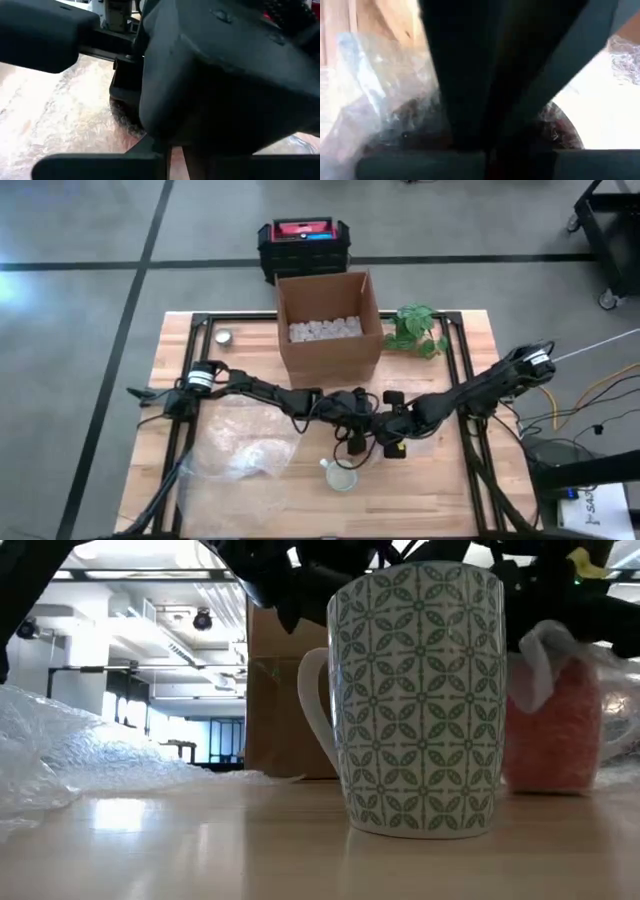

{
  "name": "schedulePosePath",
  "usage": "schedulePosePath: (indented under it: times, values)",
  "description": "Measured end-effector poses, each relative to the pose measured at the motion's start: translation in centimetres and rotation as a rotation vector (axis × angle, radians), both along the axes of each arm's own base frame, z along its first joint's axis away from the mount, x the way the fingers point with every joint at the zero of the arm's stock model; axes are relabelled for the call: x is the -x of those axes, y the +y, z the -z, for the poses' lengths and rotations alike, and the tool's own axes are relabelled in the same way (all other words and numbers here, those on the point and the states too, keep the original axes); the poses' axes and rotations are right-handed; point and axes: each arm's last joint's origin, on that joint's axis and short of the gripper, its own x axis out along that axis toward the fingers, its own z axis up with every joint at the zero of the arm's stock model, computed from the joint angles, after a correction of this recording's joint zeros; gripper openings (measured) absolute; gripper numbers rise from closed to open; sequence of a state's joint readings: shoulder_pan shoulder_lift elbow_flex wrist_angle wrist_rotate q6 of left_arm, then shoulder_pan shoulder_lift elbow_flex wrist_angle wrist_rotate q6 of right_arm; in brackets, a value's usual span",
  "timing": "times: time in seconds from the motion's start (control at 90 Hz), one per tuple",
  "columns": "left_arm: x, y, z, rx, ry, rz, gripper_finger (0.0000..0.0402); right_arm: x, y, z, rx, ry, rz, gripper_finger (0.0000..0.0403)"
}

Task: Wrap mug
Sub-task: Wrap the orange mug in bubble wrap

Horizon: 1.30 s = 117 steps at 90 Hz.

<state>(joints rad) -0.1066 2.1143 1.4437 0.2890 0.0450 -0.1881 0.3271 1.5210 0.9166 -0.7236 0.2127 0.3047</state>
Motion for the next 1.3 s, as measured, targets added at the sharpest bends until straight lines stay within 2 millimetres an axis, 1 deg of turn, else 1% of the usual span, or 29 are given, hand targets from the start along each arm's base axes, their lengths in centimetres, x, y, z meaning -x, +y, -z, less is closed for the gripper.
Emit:
schedulePosePath:
  times: [0.1,0.178,0.244,0.344,0.4,0.489,0.656,0.778,0.867,0.967,1.044,1.1,1.178,1.222,1.3]
  values:
    - [0.0,0.0,0.0,0.007,-0.001,-0.002,0.0021,0.1,0.0,-1.8,-0.023,-0.012,-0.005,0.0]
    - [0.0,0.0,-0.1,0.007,-0.004,0.0,0.0021,0.2,0.0,-4.3,-0.056,-0.068,-0.008,0.0]
    - [0.0,0.0,0.0,0.007,0.0,0.0,0.0021,0.7,-0.1,-5.8,-0.071,-0.08,-0.008,0.0]
    - [0.0,0.0,0.0,0.007,0.0,-0.001,0.0021,1.0,-0.2,-7.3,-0.087,-0.131,0.001,0.0]
    - [0.0,0.0,0.0,0.007,0.0,0.0,0.0021,1.1,-0.3,-7.6,-0.086,-0.155,0.007,0.0]
    - [0.0,0.0,0.0,0.007,-0.001,0.0,0.0021,1.0,-0.4,-6.7,-0.067,-0.174,0.013,0.0]
    - [0.0,0.0,0.0,0.005,0.0,-0.002,0.0021,0.6,-0.3,-2.7,-0.047,-0.118,0.029,0.0]
    - [0.0,0.0,-0.1,0.004,-0.005,-0.003,0.0021,0.6,-0.3,0.1,-0.02,-0.032,0.059,0.0]
    - [0.0,0.0,-0.1,0.003,-0.007,-0.003,0.0021,0.5,-0.2,1.1,-0.018,0.006,0.057,0.0]
    - [0.0,0.0,0.0,0.0,-0.003,-0.001,0.0021,0.4,-0.1,1.1,-0.019,0.015,0.037,0.0]
    - [0.0,0.0,0.0,0.003,-0.001,0.001,0.0021,0.2,0.0,0.0,-0.039,-0.002,0.029,0.0]
    - [0.0,0.0,0.0,0.006,0.0,0.001,0.0021,0.2,0.1,-1.3,-0.055,-0.011,0.027,0.0]
    - [0.0,0.0,0.0,0.006,0.0,0.001,0.0021,0.2,0.1,-4.4,-0.081,-0.065,0.025,0.0]
    - [0.0,0.0,0.0,0.006,0.0,0.0,0.0021,0.6,0.0,-6.2,-0.09,-0.093,0.025,0.0]
    - [0.0,0.0,0.0,0.006,0.0,0.0,0.0021,1.6,-0.4,-8.3,-0.079,-0.091,0.025,0.0]
